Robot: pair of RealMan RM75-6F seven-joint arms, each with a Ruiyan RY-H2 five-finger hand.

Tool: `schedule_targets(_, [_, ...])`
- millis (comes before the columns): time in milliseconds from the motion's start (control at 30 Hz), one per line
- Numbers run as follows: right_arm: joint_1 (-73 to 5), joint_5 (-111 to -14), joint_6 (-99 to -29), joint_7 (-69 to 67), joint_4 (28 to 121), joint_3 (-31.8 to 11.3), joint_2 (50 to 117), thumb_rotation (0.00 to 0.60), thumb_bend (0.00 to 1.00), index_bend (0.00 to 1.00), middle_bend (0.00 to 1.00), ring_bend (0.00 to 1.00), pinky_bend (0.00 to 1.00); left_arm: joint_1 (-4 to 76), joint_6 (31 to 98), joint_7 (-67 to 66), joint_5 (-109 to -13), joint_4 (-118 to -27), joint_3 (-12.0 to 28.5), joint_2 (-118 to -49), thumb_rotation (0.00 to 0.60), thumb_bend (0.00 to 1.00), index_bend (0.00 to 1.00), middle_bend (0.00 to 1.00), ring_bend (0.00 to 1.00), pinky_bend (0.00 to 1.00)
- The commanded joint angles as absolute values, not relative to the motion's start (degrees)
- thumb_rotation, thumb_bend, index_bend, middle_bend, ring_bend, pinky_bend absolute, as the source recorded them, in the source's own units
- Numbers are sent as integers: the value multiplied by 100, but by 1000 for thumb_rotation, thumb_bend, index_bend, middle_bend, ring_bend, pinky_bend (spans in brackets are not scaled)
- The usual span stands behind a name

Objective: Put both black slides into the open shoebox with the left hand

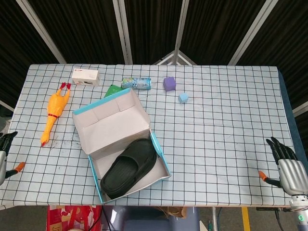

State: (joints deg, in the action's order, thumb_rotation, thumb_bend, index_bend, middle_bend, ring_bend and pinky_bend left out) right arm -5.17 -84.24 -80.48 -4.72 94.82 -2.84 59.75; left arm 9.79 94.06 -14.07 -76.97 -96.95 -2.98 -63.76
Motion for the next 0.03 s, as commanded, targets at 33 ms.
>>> schedule_targets(33, [-529, -8396, -8003, -493, 9445, -288, 5993, 600, 245, 0, 26, 101, 131, 954, 9335, -1332, -7751, -9648, -262, -6386, 600, 222, 148, 176, 127, 191])
